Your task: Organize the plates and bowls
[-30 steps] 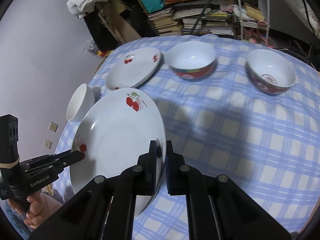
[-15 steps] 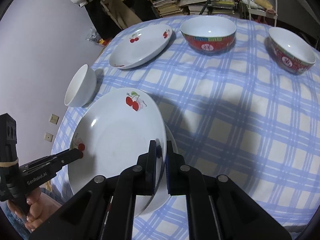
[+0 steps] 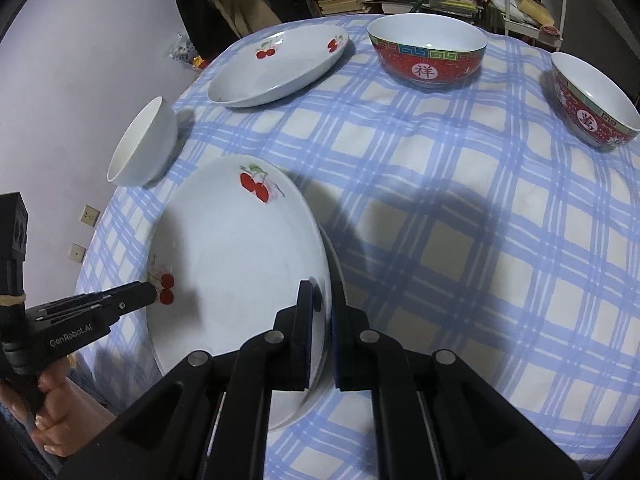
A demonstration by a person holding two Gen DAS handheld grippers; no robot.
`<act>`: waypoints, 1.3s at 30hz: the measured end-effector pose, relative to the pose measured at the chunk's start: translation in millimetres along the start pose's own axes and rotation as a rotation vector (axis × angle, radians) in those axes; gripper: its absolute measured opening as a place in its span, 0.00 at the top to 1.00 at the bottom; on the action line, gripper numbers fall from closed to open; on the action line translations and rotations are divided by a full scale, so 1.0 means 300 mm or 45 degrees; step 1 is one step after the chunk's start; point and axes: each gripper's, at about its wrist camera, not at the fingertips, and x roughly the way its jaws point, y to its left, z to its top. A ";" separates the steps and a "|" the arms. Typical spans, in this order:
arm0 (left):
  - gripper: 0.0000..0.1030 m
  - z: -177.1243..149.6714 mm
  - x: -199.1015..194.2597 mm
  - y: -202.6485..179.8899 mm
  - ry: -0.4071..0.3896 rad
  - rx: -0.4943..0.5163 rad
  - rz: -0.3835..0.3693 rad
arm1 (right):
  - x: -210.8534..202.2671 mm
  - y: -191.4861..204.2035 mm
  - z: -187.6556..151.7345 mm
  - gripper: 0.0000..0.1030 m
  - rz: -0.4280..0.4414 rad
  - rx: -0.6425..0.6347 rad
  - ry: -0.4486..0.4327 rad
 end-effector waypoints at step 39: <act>0.81 -0.024 -0.072 0.002 -0.115 -0.024 0.065 | -0.099 0.016 -0.007 0.91 -0.158 -0.012 -0.142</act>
